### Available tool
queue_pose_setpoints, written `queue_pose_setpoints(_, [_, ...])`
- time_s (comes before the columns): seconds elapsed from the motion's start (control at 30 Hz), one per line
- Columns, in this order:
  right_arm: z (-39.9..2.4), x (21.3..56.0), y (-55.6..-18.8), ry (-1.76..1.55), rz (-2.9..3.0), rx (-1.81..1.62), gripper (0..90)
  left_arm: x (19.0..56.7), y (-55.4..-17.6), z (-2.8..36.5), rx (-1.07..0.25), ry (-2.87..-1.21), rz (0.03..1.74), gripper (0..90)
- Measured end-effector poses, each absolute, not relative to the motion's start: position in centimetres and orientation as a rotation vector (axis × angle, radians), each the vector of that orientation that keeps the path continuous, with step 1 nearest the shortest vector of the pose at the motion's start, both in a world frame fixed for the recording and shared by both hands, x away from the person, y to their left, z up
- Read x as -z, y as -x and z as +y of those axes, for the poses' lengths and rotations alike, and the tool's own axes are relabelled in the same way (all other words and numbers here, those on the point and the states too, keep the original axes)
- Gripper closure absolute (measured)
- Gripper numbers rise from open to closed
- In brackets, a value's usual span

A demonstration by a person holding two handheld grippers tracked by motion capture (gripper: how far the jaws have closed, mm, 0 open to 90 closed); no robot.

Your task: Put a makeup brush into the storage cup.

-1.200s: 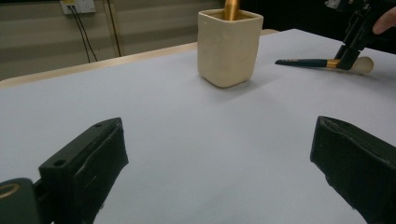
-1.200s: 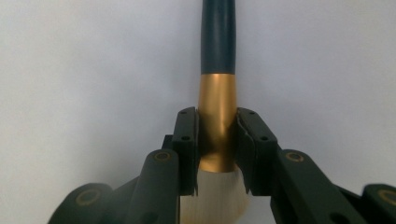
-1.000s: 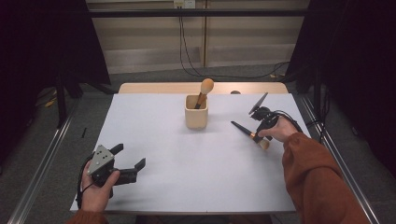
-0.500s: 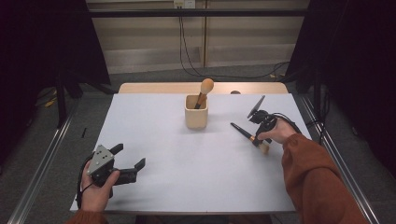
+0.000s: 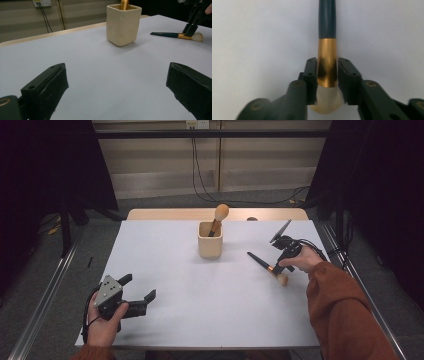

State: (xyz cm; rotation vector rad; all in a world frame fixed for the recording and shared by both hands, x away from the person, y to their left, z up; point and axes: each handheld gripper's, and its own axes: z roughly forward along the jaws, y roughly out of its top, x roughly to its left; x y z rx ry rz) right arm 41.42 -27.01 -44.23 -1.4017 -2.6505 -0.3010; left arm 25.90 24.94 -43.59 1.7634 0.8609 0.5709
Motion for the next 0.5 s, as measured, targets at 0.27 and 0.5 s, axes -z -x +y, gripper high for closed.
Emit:
queue_pose_setpoints(0.27, [-26.59, 44.46, -41.56, 1.35, -2.665, 0.274, 73.3, 43.6, -25.91, 24.95, -0.57, -1.766, 0.861, 3.6])
queue_pose_setpoints(0.5, [-26.11, 44.83, -41.85, 1.336, -2.684, 0.209, 72.7, 43.6, -25.9, 24.91, -0.569, -1.772, 0.856, 3.6])
